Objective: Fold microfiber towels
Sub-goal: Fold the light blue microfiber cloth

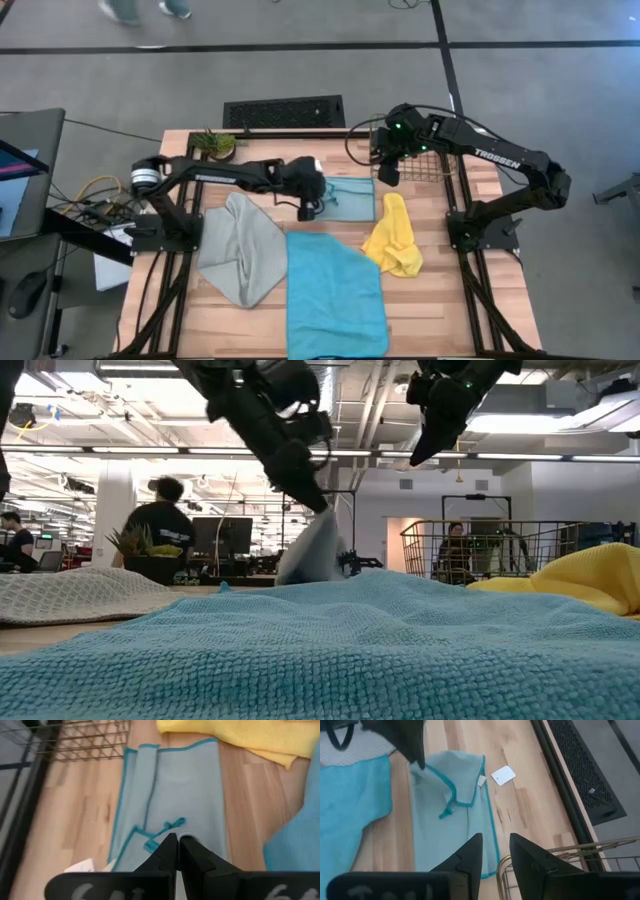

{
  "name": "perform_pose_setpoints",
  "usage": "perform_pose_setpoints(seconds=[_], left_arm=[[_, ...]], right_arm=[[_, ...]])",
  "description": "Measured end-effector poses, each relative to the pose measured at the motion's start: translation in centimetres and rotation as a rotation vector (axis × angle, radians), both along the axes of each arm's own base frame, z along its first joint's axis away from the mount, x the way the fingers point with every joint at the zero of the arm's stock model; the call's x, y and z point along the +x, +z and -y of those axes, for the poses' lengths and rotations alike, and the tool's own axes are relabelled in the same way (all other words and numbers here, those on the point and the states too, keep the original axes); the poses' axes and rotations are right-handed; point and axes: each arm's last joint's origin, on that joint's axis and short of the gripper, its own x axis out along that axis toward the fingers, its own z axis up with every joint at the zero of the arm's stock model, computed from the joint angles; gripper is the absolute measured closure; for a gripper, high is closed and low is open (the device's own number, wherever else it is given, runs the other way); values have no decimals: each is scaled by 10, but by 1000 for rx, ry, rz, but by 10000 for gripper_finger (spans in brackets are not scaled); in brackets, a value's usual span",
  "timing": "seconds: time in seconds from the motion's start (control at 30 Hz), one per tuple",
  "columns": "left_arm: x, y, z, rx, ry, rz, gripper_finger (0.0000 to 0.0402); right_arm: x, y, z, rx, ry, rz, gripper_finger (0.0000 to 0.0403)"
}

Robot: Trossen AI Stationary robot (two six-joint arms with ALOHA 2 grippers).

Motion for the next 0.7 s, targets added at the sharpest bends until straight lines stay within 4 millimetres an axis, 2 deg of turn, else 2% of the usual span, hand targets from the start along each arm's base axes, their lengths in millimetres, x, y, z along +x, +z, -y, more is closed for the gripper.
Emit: perform_pose_setpoints(seconds=[0.1,0.17,0.3,0.43,0.6,0.7], left_arm=[[15,7,-7,-5,56,-1,401],[20,19,-14,2,103,16,401],[21,43,-25,7,182,40,401],[21,61,-28,13,203,52,401],[23,56,-23,-39,206,49,401],[27,46,-20,-56,203,43,401]], right_arm=[[-2,0,-1,4,0,-8,281],[-2,0,-1,5,0,-9,281],[-5,3,-3,5,1,-10,281],[-8,4,-4,5,2,-12,281],[-8,5,-4,3,2,-8,281],[-8,5,-5,3,2,-7,281]])
